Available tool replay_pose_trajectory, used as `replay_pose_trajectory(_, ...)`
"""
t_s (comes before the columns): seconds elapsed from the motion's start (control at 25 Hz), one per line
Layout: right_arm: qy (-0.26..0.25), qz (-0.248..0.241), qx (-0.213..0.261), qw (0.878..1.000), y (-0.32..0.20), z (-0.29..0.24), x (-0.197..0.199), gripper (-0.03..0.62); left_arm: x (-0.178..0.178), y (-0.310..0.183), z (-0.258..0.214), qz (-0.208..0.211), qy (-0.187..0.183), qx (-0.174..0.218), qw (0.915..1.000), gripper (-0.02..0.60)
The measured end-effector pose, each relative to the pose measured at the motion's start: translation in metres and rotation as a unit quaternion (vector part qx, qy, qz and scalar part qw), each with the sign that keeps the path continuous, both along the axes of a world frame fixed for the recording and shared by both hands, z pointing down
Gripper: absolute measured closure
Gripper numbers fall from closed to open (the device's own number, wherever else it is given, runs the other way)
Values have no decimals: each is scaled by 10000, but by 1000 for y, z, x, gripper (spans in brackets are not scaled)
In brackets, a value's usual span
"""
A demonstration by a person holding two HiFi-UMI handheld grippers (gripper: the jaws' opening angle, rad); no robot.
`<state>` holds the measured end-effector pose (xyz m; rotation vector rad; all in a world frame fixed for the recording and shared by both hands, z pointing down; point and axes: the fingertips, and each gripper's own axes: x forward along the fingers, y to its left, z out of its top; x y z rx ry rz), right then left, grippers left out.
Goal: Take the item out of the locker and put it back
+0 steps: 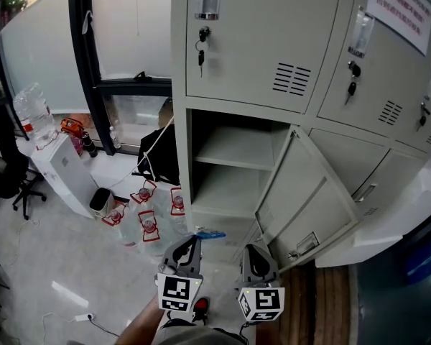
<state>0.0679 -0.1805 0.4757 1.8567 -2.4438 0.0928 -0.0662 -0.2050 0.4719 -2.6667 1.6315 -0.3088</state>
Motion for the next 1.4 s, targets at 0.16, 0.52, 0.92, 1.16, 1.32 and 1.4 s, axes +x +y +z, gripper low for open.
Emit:
replay_pose_trajectory(0.16,17,82,-35,10000,-7,2,4,576,4,-13,-1,74,16,37,10000,558)
replay_pose_trajectory(0.52,60,429,-193,9989,-30,10,23,576,30,-66,-10,403,-50,272,9988,558)
replay_pose_trajectory(0.92,-8,772,-427,9961,-52,25,36,576,82,-130,6,884,-295,356,9950,558)
replay_pose_trajectory(1.16,-19,896,-532,9946,-60,35,38,576,110,-162,26,1130,-417,356,9921,558)
replay_pose_trajectory(1.32,-53,992,-670,9928,-61,45,40,576,127,-172,45,1355,-265,145,9903,558)
replay_pose_trajectory(1.4,-47,1009,-729,9922,-62,49,40,576,132,-173,55,1430,-220,21,9895,558)
